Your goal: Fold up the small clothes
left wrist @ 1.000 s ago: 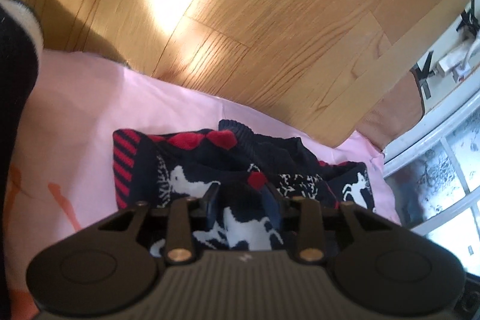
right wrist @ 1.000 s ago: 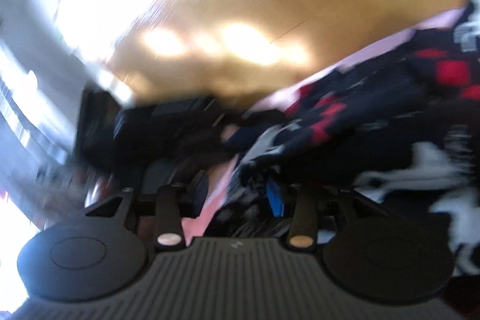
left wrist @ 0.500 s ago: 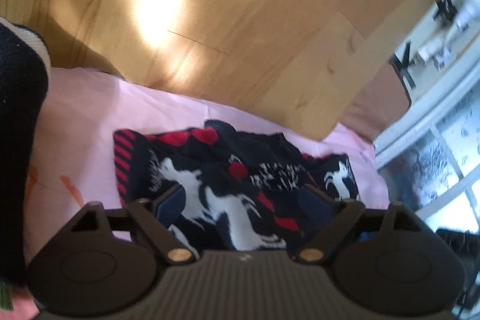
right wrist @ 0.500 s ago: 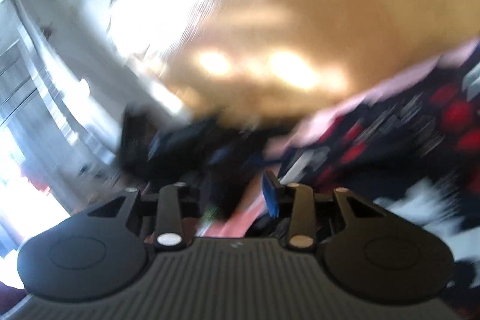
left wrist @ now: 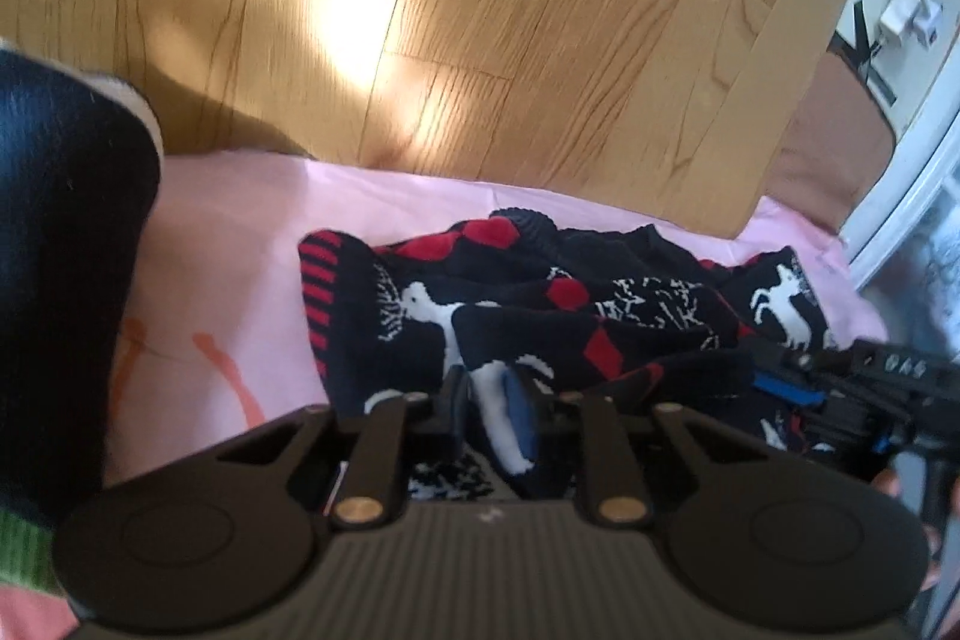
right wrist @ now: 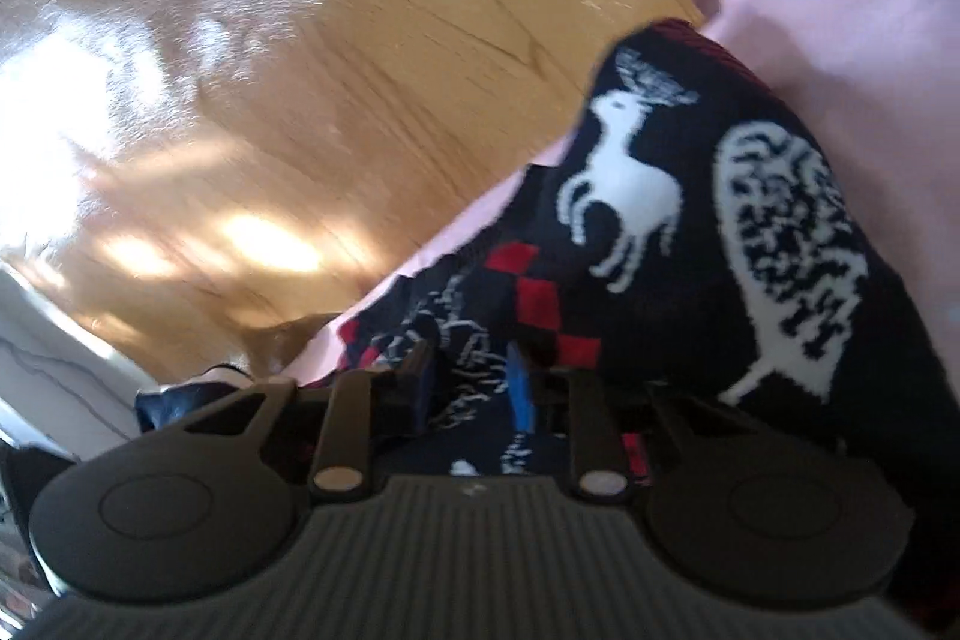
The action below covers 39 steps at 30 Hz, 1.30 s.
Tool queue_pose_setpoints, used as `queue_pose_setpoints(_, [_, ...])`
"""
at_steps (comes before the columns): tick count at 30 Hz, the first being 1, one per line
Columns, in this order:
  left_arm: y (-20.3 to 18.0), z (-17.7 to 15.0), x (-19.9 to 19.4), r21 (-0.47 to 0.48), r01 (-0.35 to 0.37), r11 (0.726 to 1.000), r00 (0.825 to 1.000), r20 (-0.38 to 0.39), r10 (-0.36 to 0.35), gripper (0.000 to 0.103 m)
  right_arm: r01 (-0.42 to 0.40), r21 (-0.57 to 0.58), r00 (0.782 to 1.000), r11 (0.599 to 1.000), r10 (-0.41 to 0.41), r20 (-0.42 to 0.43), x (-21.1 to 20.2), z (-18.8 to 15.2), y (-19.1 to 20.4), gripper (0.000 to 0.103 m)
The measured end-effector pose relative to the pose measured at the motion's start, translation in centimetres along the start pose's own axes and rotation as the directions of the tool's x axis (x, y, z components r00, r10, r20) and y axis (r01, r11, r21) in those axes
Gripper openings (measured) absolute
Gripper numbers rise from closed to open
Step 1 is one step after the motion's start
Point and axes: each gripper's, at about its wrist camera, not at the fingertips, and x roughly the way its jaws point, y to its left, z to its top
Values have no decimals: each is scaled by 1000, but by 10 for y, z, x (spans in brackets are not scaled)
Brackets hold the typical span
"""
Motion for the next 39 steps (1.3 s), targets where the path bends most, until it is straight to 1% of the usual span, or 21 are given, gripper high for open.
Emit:
queue_pose_setpoints(2, [-3, 2, -9, -9, -25, 1000, 1000, 18, 25, 23, -54, 77, 999, 996, 54, 8, -5, 5, -9, 24])
queue_pose_setpoints(3, [-2, 3, -16, -25, -15, 1000, 999, 41, 16, 23, -98, 103, 995, 990, 96, 24, -9, 6, -9, 26])
queue_pose_setpoints(5, [-4, 8, -33, -61, 37, 997, 995, 92, -32, 24, -228, 79, 974, 970, 227, 21, -16, 7, 0, 26])
queue_pose_setpoints(7, [-8, 14, -45, -81, 84, 993, 988, 133, -72, 24, -281, 12, 959, 960, 281, -24, -15, 1, 17, 26])
queue_pose_setpoints(9, [-18, 21, -44, -72, 107, 992, 986, 133, -96, 24, -262, -55, 963, 964, 256, -87, -8, -6, 31, 26])
queue_pose_setpoints(11, [-27, 24, -33, -55, 112, 992, 989, 102, -106, 24, -136, -129, 977, 982, 112, -179, 10, -14, 40, 26])
queue_pose_setpoints(12, [-31, 24, -25, -52, 109, 993, 991, 77, -105, 24, -121, -138, 977, 983, 94, -189, 12, -16, 40, 19])
queue_pose_setpoints(15, [-34, 13, -2, -58, 109, 992, 994, 0, -109, 24, -125, -128, 975, 984, 98, -199, 8, -16, 41, 20])
queue_pose_setpoints(17, [-32, 3, 7, -45, 79, 996, 997, -23, -80, 23, -129, -114, 975, 985, 105, -196, 7, -9, 35, 20])
queue_pose_setpoints(18, [-30, -1, 5, -28, 82, 996, 997, -6, -82, 23, -139, -115, 979, 984, 119, -166, 2, -8, 38, 22])
queue_pose_setpoints(19, [-30, -4, 2, -10, 79, 997, 997, 4, -79, 23, -144, -116, 981, 983, 126, -147, -1, -2, 25, 26])
queue_pose_setpoints(20, [-30, -8, -1, 9, 72, 997, 997, 15, -72, 23, -161, -122, 984, 979, 149, -99, -9, 3, 26, 28])
queue_pose_setpoints(22, [-31, -16, -6, 46, 61, 997, 997, 39, -63, 24, -198, -118, 980, 973, 195, -36, -21, 9, 26, 38])
queue_pose_setpoints(23, [-32, -19, -8, 67, 53, 996, 997, 55, -57, 24, -207, -108, 978, 972, 204, -33, -22, 11, 24, 39])
queue_pose_setpoints(24, [-34, -22, -9, 84, 43, 996, 996, 68, -49, 24, -205, -97, 979, 974, 201, -42, -20, 12, 23, 39])
queue_pose_setpoints(26, [-40, -27, -10, 125, 16, 992, 995, 93, -28, 24, -151, -87, 985, 985, 142, -101, -10, 7, 19, 39])
queue_pose_setpoints(27, [-43, -29, -10, 144, 1, 990, 994, 105, -16, 24, -110, -92, 986, 990, 97, -137, -3, 5, 17, 37])
queue_pose_setpoints(28, [-43, -29, -11, 148, -4, 989, 994, 109, -13, 24, -92, -107, 987, 990, 77, -138, 1, 4, 15, 31])
queue_pose_setpoints(33, [-33, -30, -11, 96, 35, 995, 992, 115, -46, 24, -95, -115, 987, 989, 79, -137, 2, 3, 14, 27])
queue_pose_setpoints(37, [-41, -31, -11, 117, 1, 993, 993, 119, -15, 24, -97, -135, 988, 986, 79, -132, 1, -2, 9, 27])
queue_pose_setpoints(39, [-45, -31, -15, 104, -37, 994, 993, 114, 25, 26, -99, -135, 988, 986, 82, -128, 3, -3, 11, 27])
